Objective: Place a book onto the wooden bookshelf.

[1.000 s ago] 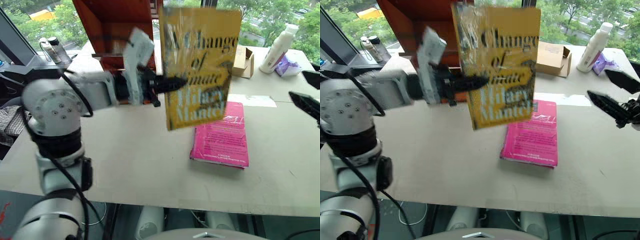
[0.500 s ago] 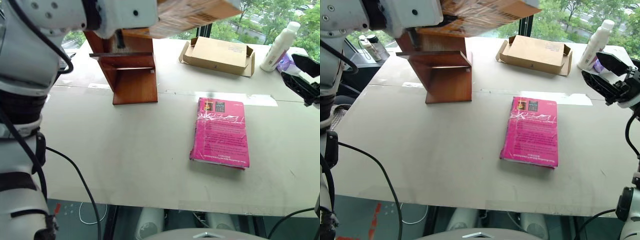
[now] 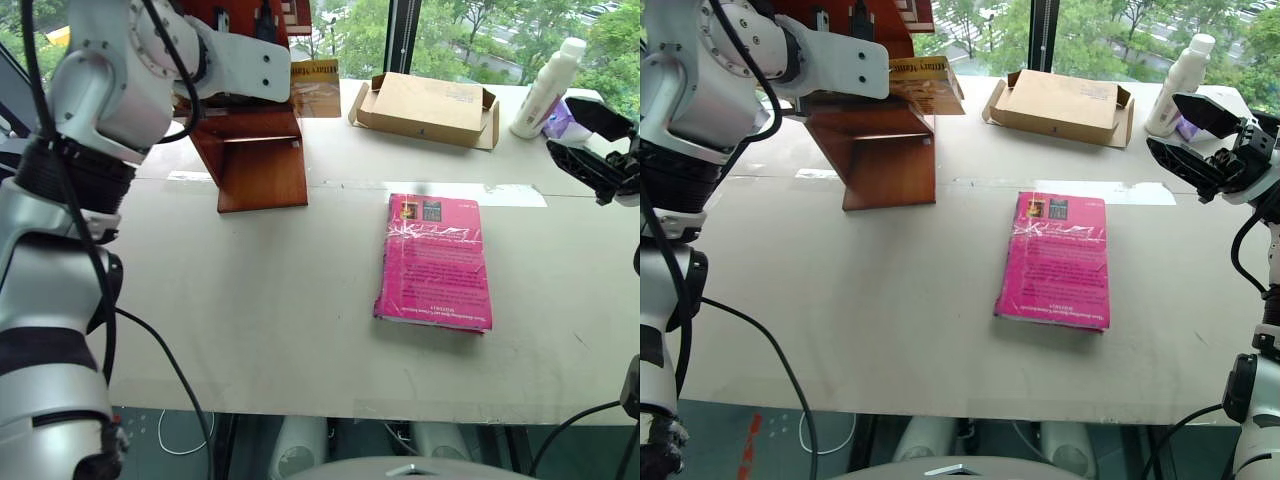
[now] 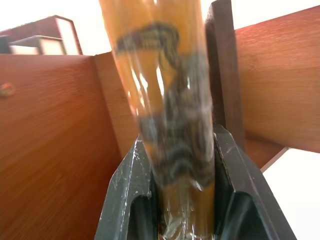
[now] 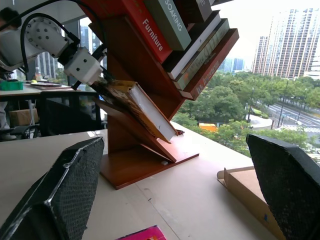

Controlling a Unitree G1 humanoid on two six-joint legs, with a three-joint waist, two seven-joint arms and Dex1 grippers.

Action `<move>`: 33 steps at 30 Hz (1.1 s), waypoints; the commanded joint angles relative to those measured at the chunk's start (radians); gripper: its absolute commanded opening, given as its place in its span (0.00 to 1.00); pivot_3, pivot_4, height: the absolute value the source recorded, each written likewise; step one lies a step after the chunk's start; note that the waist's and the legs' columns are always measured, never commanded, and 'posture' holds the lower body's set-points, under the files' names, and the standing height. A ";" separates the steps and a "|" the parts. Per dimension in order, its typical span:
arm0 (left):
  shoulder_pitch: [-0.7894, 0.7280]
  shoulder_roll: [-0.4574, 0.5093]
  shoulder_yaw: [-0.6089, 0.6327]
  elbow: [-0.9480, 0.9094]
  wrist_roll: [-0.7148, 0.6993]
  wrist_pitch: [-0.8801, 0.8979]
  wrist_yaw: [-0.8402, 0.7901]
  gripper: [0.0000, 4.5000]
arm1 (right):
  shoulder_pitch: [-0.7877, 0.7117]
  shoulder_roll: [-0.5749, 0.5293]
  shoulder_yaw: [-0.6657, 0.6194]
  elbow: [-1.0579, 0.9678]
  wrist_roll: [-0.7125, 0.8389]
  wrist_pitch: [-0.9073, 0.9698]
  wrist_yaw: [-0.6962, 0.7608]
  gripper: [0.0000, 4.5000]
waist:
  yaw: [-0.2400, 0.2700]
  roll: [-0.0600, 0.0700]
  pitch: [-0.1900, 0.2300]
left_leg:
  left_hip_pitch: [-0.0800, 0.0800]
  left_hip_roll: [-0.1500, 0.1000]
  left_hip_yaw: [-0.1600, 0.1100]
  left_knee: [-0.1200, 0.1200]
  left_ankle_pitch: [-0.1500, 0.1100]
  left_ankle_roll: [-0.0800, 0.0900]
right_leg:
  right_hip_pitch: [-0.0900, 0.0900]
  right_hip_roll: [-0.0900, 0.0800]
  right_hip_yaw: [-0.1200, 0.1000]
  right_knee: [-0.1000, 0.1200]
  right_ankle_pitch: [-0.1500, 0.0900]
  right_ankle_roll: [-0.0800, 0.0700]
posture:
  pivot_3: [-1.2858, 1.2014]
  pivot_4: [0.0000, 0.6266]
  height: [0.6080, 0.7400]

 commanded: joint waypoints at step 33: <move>0.716 -0.452 0.786 -1.207 -0.691 0.977 0.098 0.99 | 0.193 -0.094 -0.027 -0.260 -0.056 0.124 -0.126 1.00 | 0.011 0.002 -0.001 | -0.004 0.000 -0.012 0.013 0.001 -0.002 | 0.008 0.000 0.003 -0.001 0.002 0.001 | 0.52 0.24 0.95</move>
